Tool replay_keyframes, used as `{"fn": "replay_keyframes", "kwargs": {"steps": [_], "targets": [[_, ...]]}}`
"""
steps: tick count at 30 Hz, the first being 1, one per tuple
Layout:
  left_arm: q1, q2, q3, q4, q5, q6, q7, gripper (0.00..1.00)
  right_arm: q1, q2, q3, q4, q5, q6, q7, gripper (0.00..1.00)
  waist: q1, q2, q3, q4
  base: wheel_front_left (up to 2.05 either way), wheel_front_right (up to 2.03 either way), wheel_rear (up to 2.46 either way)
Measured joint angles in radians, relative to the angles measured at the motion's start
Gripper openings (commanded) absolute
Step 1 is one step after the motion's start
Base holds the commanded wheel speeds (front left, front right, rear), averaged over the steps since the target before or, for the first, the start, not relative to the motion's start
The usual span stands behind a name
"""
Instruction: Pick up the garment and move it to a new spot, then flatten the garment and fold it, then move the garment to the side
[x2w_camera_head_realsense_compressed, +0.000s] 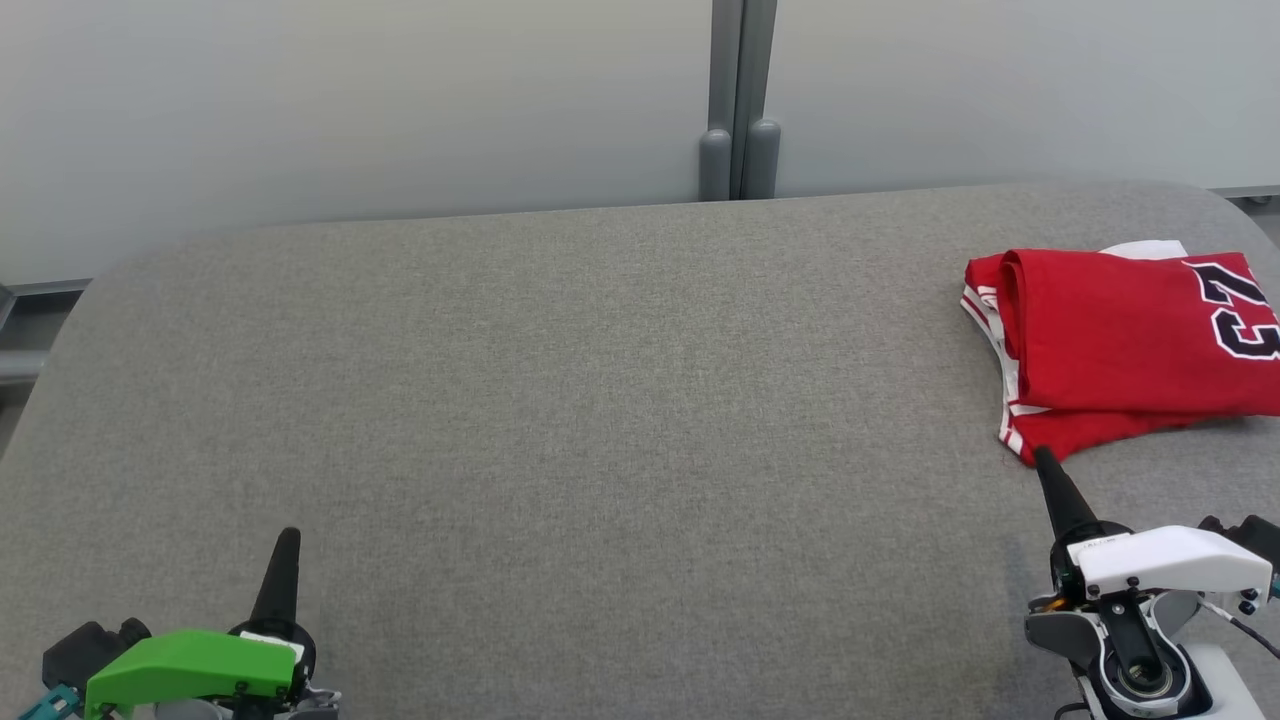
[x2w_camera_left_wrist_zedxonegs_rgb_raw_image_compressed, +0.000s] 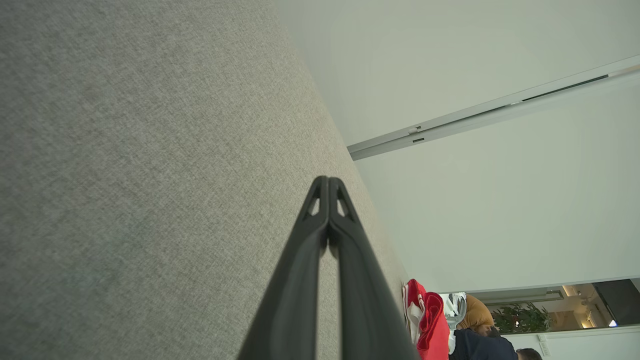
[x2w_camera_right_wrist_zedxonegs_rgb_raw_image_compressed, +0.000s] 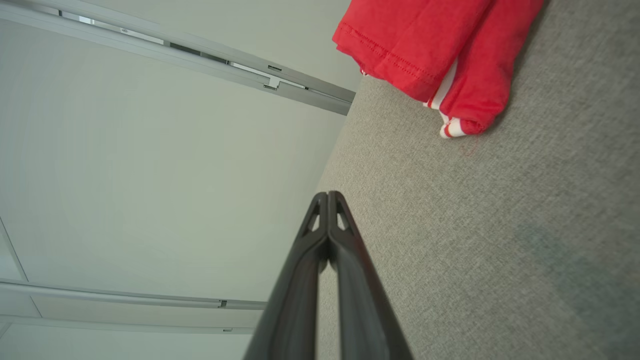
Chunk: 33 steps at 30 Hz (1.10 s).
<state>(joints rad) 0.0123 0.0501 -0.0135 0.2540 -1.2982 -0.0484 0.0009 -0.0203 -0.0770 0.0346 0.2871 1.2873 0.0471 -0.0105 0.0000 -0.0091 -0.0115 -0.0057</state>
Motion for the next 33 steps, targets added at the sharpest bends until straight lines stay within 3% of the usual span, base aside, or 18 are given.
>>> {"fn": "replay_keyframes", "kwargs": {"steps": [33], "targets": [[-0.068, -0.004, 0.079, 0.025, -0.311, -0.072, 0.097, 0.00, -0.034, 0.014, -0.132, -0.002, 0.342, 0.067, 0.091, 0.00, 0.0000, 0.0000, 0.014, 0.006, 0.00, 0.00, 0.00]]}}
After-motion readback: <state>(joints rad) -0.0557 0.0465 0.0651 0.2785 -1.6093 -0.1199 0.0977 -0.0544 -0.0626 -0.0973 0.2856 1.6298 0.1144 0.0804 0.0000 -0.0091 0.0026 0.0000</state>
